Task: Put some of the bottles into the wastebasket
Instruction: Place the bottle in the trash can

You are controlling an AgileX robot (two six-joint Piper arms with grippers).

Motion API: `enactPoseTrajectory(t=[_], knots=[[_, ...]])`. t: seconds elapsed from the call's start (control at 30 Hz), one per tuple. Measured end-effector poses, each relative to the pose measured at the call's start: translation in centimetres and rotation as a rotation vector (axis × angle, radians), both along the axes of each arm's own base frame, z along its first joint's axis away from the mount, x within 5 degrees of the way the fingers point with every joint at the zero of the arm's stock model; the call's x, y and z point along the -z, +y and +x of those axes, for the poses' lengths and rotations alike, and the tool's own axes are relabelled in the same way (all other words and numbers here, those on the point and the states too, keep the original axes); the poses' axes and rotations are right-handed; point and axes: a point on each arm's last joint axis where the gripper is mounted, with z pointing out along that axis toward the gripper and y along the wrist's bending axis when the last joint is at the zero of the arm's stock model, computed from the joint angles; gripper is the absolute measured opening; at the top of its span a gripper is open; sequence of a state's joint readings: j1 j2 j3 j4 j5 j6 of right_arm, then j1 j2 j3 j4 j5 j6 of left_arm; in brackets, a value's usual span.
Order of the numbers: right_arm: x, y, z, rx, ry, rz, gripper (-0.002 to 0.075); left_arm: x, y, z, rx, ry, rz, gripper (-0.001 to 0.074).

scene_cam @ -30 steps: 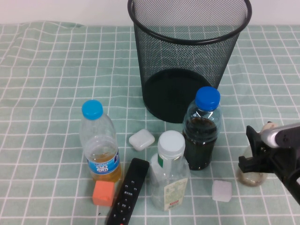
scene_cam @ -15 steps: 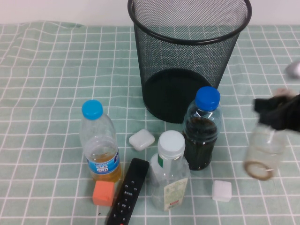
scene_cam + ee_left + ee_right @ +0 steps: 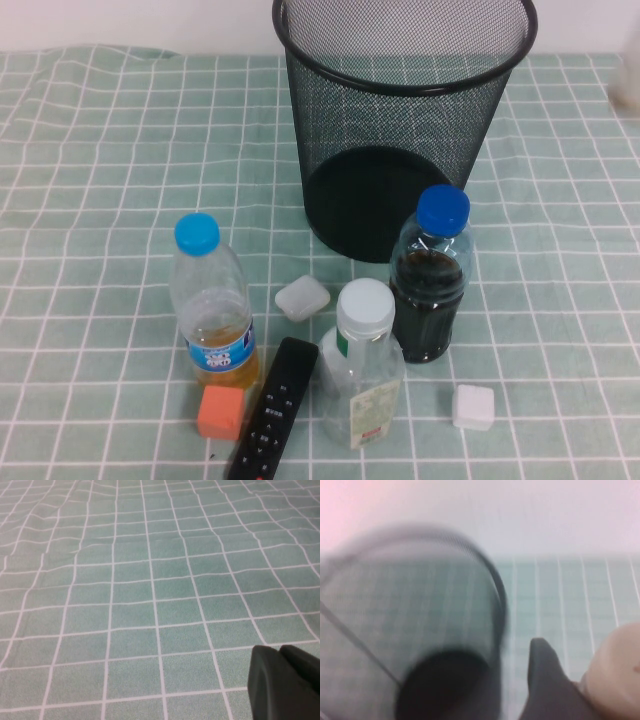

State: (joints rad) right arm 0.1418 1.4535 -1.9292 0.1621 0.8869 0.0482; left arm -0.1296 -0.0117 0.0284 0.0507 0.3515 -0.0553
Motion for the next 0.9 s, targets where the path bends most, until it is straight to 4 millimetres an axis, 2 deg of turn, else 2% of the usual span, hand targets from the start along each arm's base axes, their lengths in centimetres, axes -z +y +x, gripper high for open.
enactPoseTrajectory(t=[0.1, 0.2, 0.3, 0.43, 0.57, 0.67, 0.83, 0.9], knots=[[-2.3, 1.6, 2.1, -0.13, -0.057, 0.064, -0.0001, 0.0, 0.0, 0.0, 0.0, 0.0, 0.0, -0.0004], [-1.9, 4.1, 4.9, -0.255, -0.05, 0.104, -0.0001, 0.0, 0.0, 0.0, 0.0, 0.0, 0.0, -0.0004], [-0.2, 6.9, 8.1, -0.305, -0.048, 0.081, -0.0001, 0.0, 0.0, 0.0, 0.0, 0.0, 0.0, -0.0004], [3.8, 10.4, 12.3, -0.356, 0.004, 0.074, -0.0001, 0.0, 0.0, 0.0, 0.0, 0.0, 0.0, -0.0004], [7.5, 12.2, 14.9, -0.367, 0.066, 0.038, 0.0008, 0.0, 0.0, 0.0, 0.0, 0.0, 0.0, -0.0004], [9.8, 12.6, 16.3, -0.353, 0.111, 0.002, 0.0081, 0.0, 0.0, 0.0, 0.0, 0.0, 0.0, -0.0004], [11.9, 12.7, 17.1, -0.341, 0.193, -0.025, 0.0375, 0.0, 0.0, 0.0, 0.0, 0.0, 0.0, -0.0004], [12.4, 12.5, 17.3, -0.313, 0.225, -0.036, 0.0406, 0.0, 0.0, 0.0, 0.0, 0.0, 0.0, -0.0004]])
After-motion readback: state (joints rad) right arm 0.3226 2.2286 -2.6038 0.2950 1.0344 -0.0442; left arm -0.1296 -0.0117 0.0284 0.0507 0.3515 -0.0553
